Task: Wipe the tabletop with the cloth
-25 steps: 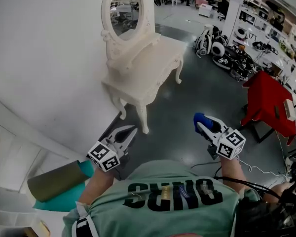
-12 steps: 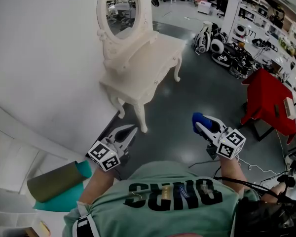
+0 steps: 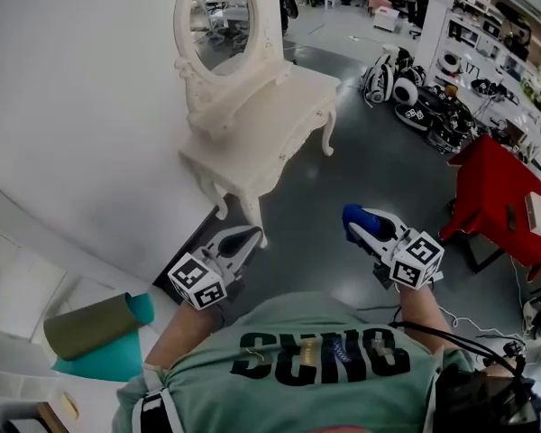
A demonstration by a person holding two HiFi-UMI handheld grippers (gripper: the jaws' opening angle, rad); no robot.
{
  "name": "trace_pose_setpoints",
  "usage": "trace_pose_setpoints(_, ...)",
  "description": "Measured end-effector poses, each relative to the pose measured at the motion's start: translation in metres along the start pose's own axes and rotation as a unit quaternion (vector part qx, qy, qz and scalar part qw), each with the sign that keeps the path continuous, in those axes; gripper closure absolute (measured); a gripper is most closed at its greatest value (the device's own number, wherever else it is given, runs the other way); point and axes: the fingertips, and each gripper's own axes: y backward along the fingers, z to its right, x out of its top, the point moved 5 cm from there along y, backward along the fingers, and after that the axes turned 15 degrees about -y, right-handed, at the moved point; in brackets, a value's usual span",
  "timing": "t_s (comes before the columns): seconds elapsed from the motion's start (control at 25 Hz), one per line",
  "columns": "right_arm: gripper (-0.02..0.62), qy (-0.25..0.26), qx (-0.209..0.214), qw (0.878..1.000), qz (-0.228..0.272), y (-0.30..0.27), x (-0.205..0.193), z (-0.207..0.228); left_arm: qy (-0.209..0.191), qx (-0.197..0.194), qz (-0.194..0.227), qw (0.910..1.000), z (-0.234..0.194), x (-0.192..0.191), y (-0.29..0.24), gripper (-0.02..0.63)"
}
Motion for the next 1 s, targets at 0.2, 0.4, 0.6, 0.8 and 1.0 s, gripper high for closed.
trace_pose_setpoints(0.2,0.465,-0.01,-0.002,0.999,-0.031,-0.025,-0.004,0.039,0.02,0.003,-0.005,0.9998,-0.028,-0.02,-0.022,0.597)
trace_pose_setpoints(0.4,0.465,-0.009,0.003,0.999,-0.036,-0.105,0.004,0.075,0.033,0.009,0.0,0.9994,-0.11,-0.046,-0.028,0.597)
trace_pose_setpoints(0.6,0.465,-0.006,0.017,0.999,-0.04,-0.236,0.033,0.099,0.045,0.003,0.013,0.9989,-0.236,-0.058,-0.027,0.597)
trace_pose_setpoints(0.8,0.465,0.002,0.032,0.998,-0.048,-0.355,0.077,0.117,0.02,-0.003,-0.011,0.9997,-0.355,-0.05,-0.02,0.597)
trace_pose_setpoints(1.0,0.465,-0.001,0.051,0.995,-0.084,-0.432,0.091,0.159,0.039,0.026,-0.025,0.9986,-0.437,-0.06,-0.038,0.597)
